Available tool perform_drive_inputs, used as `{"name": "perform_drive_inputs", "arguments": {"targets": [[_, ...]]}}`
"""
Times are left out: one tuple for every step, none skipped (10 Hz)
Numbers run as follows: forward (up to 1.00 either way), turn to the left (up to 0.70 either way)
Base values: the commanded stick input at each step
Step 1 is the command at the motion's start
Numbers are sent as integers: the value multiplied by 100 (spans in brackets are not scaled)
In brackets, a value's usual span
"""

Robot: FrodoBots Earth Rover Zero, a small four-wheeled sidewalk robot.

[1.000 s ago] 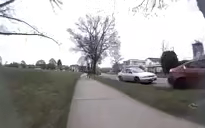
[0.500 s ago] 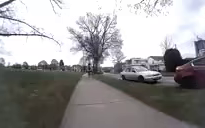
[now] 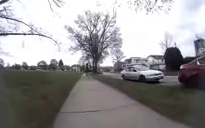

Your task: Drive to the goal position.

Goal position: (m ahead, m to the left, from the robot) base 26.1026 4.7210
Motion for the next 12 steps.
{"name": "perform_drive_inputs", "arguments": {"targets": [[70, 0], [70, 0], [70, 0], [70, 0], [70, 0], [70, 0], [70, 0], [70, 4], [70, 15], [70, 25], [70, 31], [70, 30]]}}
